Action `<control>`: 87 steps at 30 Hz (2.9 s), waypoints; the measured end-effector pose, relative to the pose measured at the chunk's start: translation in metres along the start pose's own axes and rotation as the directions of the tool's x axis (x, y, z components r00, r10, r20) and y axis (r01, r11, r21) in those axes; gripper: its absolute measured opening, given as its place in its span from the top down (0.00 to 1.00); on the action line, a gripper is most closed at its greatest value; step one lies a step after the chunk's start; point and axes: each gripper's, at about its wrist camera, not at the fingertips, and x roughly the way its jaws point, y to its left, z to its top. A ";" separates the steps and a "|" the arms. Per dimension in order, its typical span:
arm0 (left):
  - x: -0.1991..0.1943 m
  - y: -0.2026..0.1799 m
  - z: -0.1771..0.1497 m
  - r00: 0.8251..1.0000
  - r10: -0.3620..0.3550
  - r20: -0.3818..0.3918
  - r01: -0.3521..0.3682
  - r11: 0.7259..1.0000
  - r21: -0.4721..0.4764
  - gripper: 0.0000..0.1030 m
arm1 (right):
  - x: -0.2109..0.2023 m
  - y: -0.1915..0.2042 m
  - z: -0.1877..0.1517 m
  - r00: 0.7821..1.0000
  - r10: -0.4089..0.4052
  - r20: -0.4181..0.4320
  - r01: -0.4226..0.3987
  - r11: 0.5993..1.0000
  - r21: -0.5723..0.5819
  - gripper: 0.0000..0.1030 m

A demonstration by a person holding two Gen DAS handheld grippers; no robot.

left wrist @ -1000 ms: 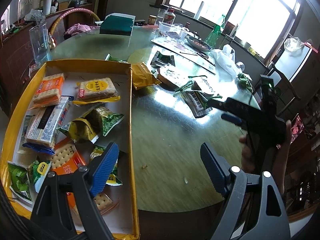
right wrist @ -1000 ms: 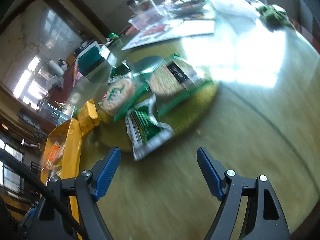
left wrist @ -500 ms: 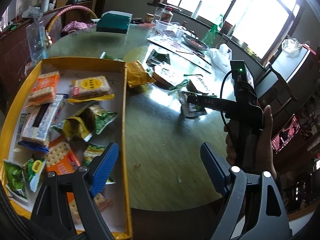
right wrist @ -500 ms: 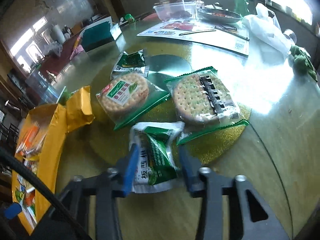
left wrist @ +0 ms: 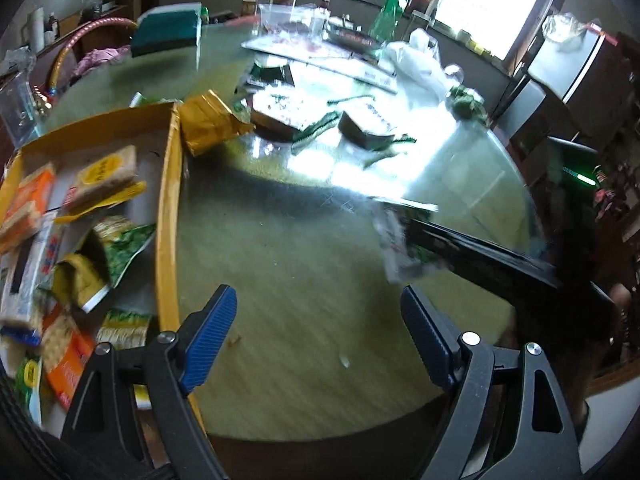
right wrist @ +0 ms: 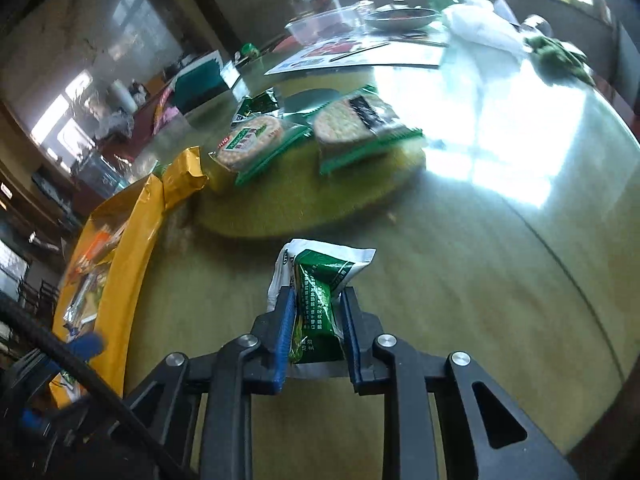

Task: Organize snacks
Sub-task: 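Grasp the small green-and-white bag with the right gripper and lift it, then grasp the gold packet with the left gripper while the right holds the green bag, then carry the gold packet and green bag over the yellow tray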

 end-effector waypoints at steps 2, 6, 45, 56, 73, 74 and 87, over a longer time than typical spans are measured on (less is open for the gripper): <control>0.011 0.006 0.005 0.999 0.038 -0.025 -0.039 0.999 -0.024 0.18 | -0.007 -0.003 -0.009 1.000 0.008 0.011 -0.008 1.000 0.018 0.79; 0.011 0.021 0.016 0.997 0.080 -0.014 -0.081 0.994 -0.074 0.23 | -0.012 -0.004 -0.016 1.000 0.013 0.020 -0.014 0.999 0.030 0.79; 0.059 0.080 0.137 0.994 0.095 -0.051 -0.106 0.929 -0.353 0.22 | -0.009 0.003 -0.022 0.999 0.039 0.037 -0.038 0.999 -0.005 0.78; 0.089 0.083 0.145 0.958 0.265 -0.111 -0.287 0.906 -0.311 0.51 | -0.008 0.002 -0.022 0.998 0.047 0.042 -0.046 0.999 -0.010 0.78; 0.030 0.025 0.024 0.979 0.116 -0.165 -0.130 0.989 -0.073 0.55 | -0.011 0.008 -0.028 0.999 0.018 0.046 -0.016 0.999 -0.044 0.78; 0.024 0.022 0.014 0.982 0.104 -0.155 -0.117 0.990 -0.077 0.55 | -0.012 0.009 -0.029 0.999 0.015 0.045 -0.012 0.999 -0.048 0.78; -0.012 0.004 -0.024 0.999 0.030 -0.016 -0.032 0.995 -0.092 0.56 | -0.016 0.019 -0.035 0.999 0.005 0.050 -0.002 0.999 -0.051 0.87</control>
